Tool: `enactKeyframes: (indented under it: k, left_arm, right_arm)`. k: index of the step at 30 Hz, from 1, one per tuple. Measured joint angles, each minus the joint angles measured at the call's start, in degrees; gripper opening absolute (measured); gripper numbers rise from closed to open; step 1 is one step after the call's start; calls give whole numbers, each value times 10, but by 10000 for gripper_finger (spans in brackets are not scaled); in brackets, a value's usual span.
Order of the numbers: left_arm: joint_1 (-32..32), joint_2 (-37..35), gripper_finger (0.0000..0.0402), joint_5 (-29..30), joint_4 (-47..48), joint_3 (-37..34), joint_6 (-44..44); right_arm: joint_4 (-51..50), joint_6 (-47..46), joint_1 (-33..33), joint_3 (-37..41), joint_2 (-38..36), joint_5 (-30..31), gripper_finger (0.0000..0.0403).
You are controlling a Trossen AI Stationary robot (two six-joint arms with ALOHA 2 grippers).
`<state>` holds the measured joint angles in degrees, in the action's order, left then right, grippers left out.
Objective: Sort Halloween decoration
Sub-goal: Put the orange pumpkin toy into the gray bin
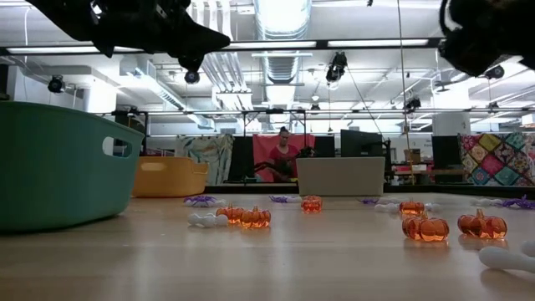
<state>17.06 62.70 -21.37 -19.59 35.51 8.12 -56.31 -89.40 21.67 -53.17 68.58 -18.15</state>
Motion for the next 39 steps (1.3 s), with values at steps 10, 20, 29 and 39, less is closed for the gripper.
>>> enactKeyframes:
  k: [10,20,29,39]
  left_arm:
    - [0,0,0,0,-11,0,2]
    - [0,0,0,0,-11,0,-7]
    - [0,0,0,28,-17,1,-4]
    - [0,0,0,45,-19,1,-3]
  right_arm:
    - [-4,-7,43,0,0,53,73]
    - [0,32,48,3,33,66,164]
    - [21,120,53,1,154,-12,185]
    - [11,186,54,-14,235,-49,185]
